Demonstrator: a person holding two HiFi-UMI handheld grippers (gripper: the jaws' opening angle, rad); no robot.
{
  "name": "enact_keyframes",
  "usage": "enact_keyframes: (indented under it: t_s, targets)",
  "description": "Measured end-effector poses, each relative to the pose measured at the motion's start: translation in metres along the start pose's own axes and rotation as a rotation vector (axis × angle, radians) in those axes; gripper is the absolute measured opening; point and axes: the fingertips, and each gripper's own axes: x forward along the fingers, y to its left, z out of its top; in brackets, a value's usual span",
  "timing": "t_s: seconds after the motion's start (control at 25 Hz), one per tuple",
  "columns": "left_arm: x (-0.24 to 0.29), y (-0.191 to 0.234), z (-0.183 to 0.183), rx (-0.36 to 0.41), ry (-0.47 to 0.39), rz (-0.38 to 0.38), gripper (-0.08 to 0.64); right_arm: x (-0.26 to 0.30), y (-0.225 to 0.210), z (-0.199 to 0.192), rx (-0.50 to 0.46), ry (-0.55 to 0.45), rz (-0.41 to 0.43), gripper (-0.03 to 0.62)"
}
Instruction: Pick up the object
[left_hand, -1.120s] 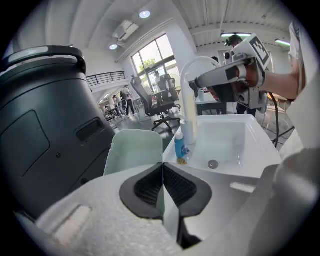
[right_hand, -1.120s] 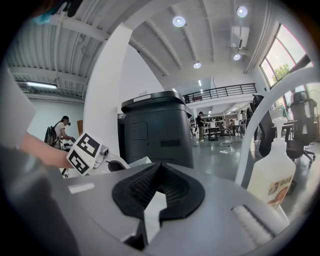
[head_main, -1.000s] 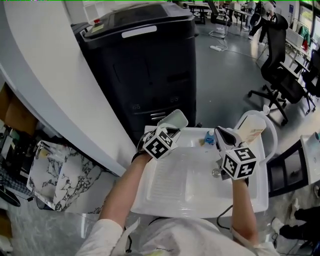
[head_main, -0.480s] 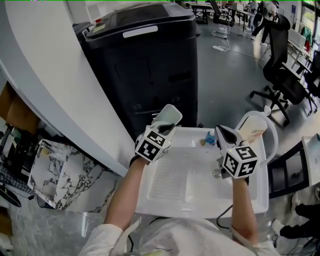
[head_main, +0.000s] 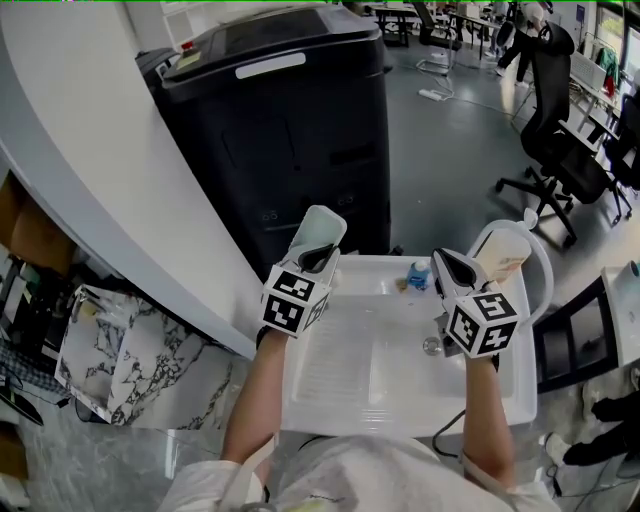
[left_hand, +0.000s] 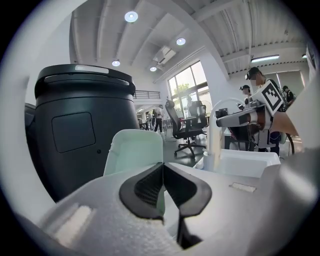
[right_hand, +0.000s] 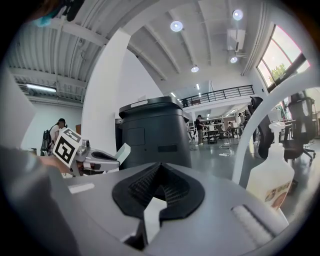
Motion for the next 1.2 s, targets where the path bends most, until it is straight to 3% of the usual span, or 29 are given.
enact_keyframes:
  t_s: [0.64, 1.2]
  targets:
    - [-0.037, 0.018, 0.011, -0.086, -0.126, 0.169, 0.009, -0.003, -0.003, 0.01, -0.007, -0.028, -0.018, 0.002]
    - [-0.031, 0.011, 0.016, -0.069, -0.135, 0.162, 0.009, -0.003, -0.004, 0.014, -0.043, -0.032, -0.017, 0.002]
